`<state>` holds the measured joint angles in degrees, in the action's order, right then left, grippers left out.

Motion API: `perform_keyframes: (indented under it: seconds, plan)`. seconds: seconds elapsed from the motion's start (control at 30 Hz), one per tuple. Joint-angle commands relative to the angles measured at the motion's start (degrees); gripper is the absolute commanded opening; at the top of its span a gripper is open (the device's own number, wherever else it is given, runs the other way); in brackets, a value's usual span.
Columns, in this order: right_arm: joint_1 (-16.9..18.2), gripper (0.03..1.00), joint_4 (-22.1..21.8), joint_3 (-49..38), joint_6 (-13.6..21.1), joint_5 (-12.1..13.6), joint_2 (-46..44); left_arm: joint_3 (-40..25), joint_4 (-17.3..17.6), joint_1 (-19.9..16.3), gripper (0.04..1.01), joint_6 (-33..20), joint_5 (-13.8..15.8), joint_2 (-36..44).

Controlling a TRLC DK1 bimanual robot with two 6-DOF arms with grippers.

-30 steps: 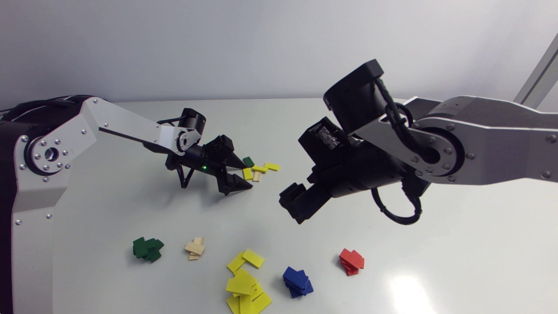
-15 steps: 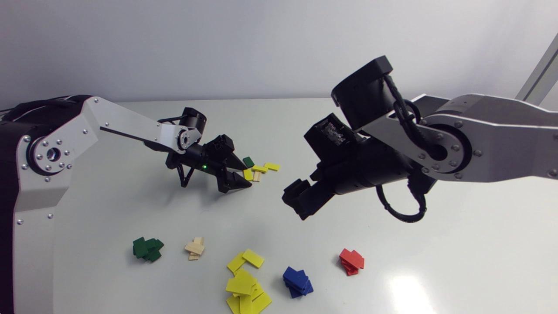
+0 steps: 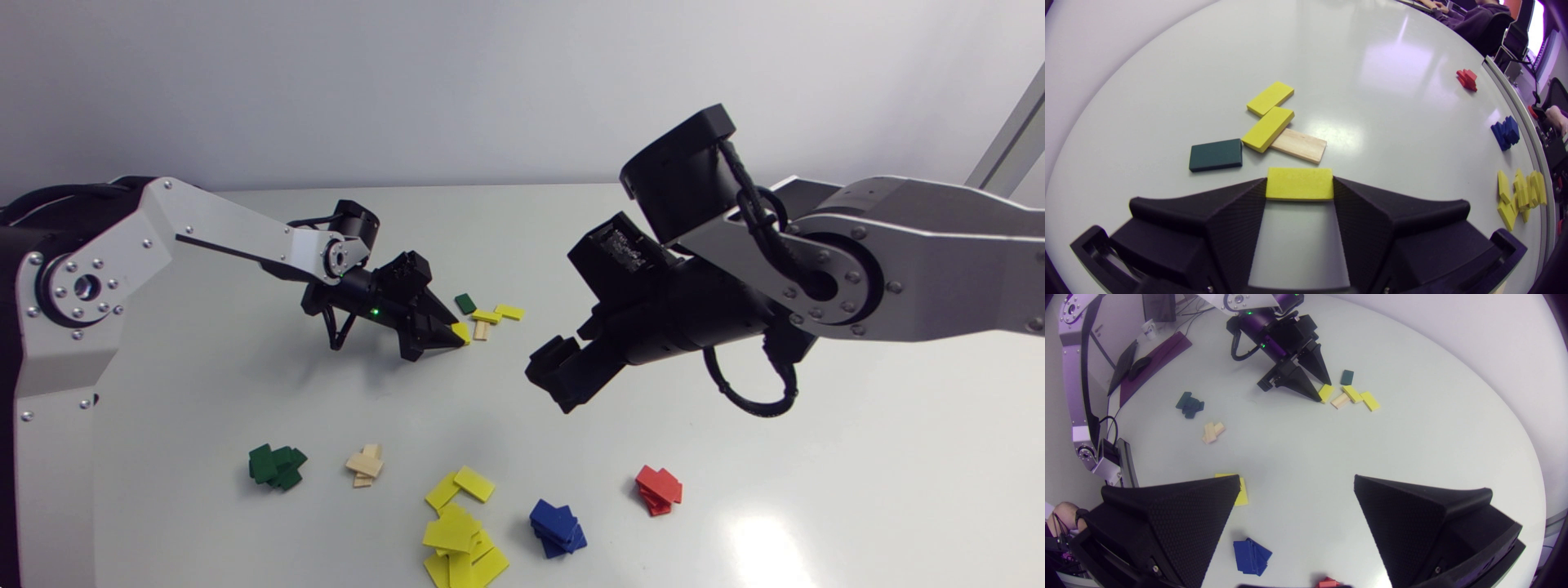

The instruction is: Take domino bricks one by one from the mixed stack on the table and place each onto the existing stack of the same color.

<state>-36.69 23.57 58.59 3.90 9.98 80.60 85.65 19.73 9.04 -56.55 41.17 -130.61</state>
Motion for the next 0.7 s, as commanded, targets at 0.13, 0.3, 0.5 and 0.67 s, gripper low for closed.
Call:
perform_keyframes:
  seconds: [0.13, 0.3, 0.5, 0.67]
  plan:
    - [0.0, 0.977, -0.7, -2.2, 0.5, 0.4, 0.0, -5.1, 1.0, -0.8, 0.256, -1.5, 0.1, 7.4]
    - [-0.2, 0.977, -0.6, -2.5, 0.3, 0.4, -0.8, -9.1, 1.0, -0.2, 0.256, -1.2, 0.5, 12.0]
    - [-0.2, 0.977, -0.6, -3.3, 0.4, 0.4, -2.1, -18.6, 1.4, 2.1, 0.256, -0.1, 0.5, 21.8]
    - [-0.3, 0.977, -0.6, -3.5, 0.4, 0.4, -2.6, -29.7, 1.7, 5.3, 0.256, 1.1, 0.5, 34.5]
